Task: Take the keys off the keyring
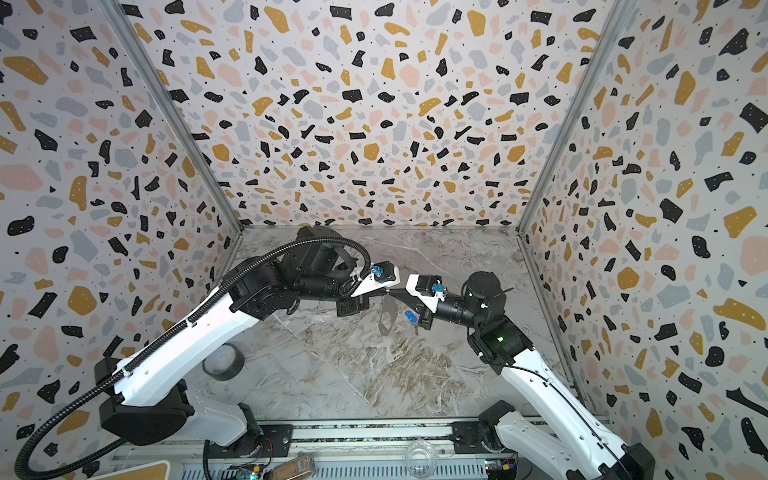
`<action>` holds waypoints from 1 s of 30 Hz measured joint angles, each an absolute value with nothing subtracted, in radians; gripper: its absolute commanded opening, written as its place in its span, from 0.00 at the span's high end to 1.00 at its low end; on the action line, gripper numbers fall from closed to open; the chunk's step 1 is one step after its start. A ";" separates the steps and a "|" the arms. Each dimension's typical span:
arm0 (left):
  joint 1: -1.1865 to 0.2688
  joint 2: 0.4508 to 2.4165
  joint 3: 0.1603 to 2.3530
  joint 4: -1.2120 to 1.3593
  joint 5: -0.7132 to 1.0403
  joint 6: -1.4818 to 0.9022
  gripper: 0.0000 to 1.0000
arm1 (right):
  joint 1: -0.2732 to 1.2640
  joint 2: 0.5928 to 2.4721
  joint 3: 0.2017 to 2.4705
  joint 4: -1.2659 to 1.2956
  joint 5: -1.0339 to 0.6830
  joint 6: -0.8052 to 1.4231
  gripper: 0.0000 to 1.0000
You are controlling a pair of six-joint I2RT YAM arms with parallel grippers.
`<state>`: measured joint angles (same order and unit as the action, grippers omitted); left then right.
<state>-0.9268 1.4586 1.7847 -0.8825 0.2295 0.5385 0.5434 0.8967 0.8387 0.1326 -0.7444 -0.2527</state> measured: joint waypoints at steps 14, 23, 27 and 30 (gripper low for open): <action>-0.926 1.459 1.785 -0.882 0.245 0.539 1.00 | 0.543 0.896 0.832 0.165 -0.757 -0.233 1.00; -0.927 1.442 1.750 -0.824 0.217 0.538 0.55 | 0.542 0.892 0.806 0.213 -0.777 -0.211 1.00; -0.927 1.339 1.583 -0.680 0.163 0.508 0.49 | 0.534 0.887 0.767 0.284 -0.797 -0.164 1.00; -0.927 1.224 1.429 -0.542 0.140 0.459 0.46 | 0.530 0.887 0.747 0.322 -0.803 -0.133 1.00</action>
